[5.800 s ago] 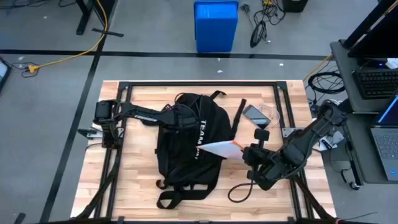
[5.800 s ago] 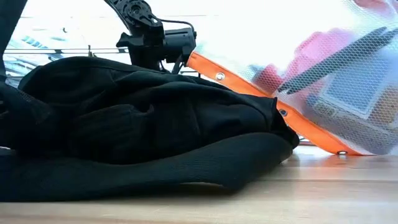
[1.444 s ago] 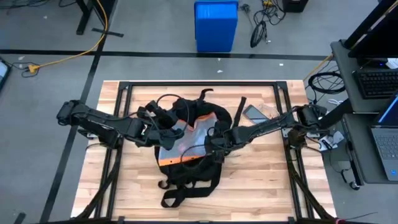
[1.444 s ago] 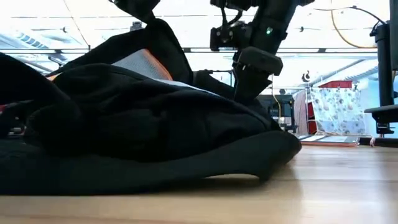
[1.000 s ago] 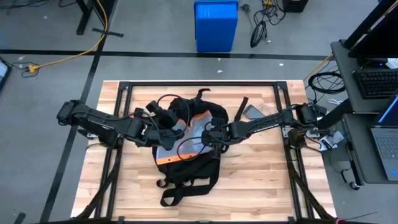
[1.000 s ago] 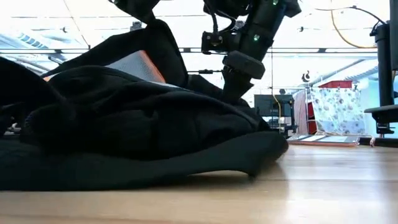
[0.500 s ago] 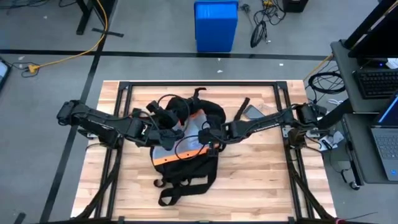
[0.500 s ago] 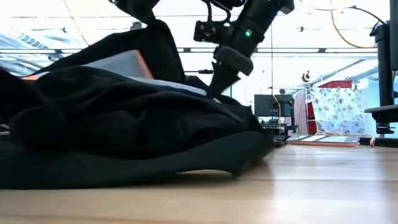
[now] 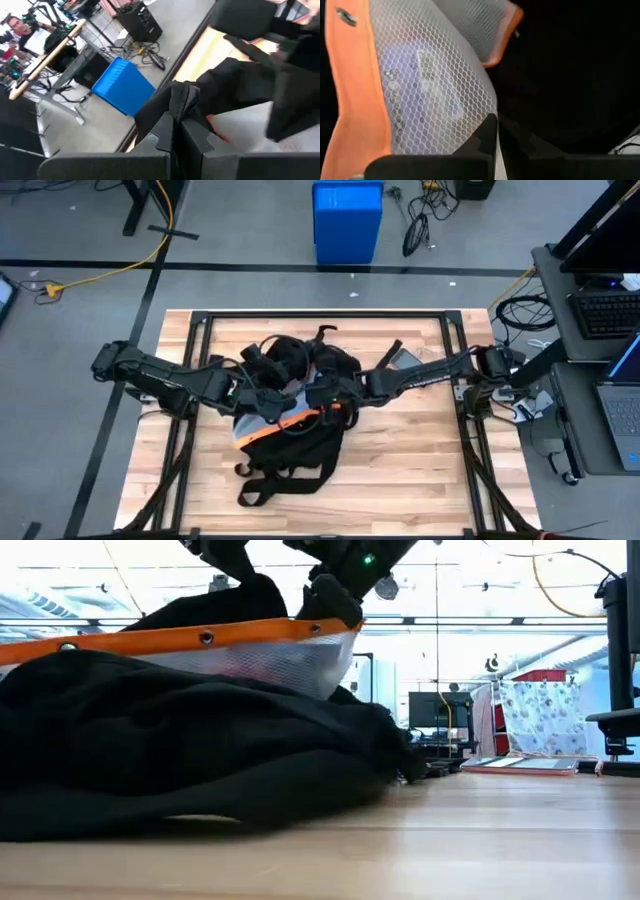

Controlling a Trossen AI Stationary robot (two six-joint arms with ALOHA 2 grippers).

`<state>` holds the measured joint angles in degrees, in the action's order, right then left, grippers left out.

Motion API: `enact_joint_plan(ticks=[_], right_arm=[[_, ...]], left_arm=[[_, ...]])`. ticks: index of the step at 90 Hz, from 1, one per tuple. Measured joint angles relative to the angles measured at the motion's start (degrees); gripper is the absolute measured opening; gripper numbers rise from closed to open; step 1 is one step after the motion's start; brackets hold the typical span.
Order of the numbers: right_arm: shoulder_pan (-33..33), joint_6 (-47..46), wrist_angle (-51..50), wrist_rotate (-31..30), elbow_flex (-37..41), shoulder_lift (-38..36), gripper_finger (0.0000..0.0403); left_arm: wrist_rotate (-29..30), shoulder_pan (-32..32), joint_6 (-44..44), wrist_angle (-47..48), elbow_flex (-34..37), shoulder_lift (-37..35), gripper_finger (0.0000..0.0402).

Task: Unpack backpack
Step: Put the zip bag into the black backpack

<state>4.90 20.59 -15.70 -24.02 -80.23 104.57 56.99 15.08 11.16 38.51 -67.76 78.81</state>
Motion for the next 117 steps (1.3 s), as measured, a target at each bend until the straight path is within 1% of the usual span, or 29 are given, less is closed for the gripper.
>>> enact_joint_plan(ticks=[5,13,18,25,33,42,48,54,63,75,86,95,105,110,117], right_arm=[[-0.34,-0.69,-0.02,0.22,0.00,0.00,0.0000],[-0.76,-5.06,-2.63,0.57,-0.15,-0.02,0.0000],[-0.90,-6.67,-4.44,1.73,-0.09,-0.01,0.0001],[-1.14,-6.14,-4.62,1.96,-0.09,0.00,0.0000],[-1.15,-7.38,-4.74,2.38,-0.09,-0.01,0.0000],[-0.66,-11.16,-7.45,7.07,-0.08,-1.25,0.0004],[1.02,-13.70,-11.01,11.40,-0.16,-2.12,0.0017],[3.78,-15.99,-16.10,15.35,-0.17,-2.12,0.0038],[8.51,-22.28,-22.81,16.43,-0.02,-1.33,0.0080],[14.68,-29.90,-23.52,12.92,0.04,-0.11,0.0144],[20.24,-33.25,-18.77,9.55,-0.04,-0.04,0.0201],[24.13,-34.38,-18.02,5.47,-0.04,0.77,0.0237],[27.06,-37.41,-20.41,-2.57,-0.02,3.08,0.0256],[27.97,-39.02,-20.92,-4.12,-0.02,4.69,0.0258],[28.69,-41.47,-20.92,-4.67,-0.03,7.45,0.0258]], left_arm=[[-0.04,0.27,-0.46,-0.57,-0.01,0.00,0.0002],[-0.40,0.93,-1.20,-0.76,-0.01,0.00,0.0002],[-2.62,1.49,-1.87,-0.99,-0.01,0.00,0.0002],[-6.24,2.43,-4.87,-3.01,0.00,0.02,0.0002],[-7.46,3.48,-7.47,-6.18,-0.01,0.02,0.0002],[-7.48,3.83,-8.53,-6.54,-0.01,0.02,0.0002],[-7.46,4.04,-8.52,-5.61,0.00,0.02,0.0002],[-7.41,4.12,-8.53,-5.58,-0.01,0.02,0.0002],[-7.37,4.12,-8.57,-5.56,-0.01,0.02,0.0002],[-6.97,4.06,-8.58,-5.58,-0.01,0.02,0.0002],[-5.61,4.06,-8.57,-5.51,0.00,0.02,0.0002],[-4.08,4.01,-8.59,-5.48,-0.01,0.02,0.0002],[-3.38,3.24,-8.57,-5.44,0.00,0.02,0.0002],[-3.32,3.14,-8.54,-5.43,0.01,0.02,0.0002],[-3.30,3.13,-8.52,-5.44,0.00,0.02,0.0002]])
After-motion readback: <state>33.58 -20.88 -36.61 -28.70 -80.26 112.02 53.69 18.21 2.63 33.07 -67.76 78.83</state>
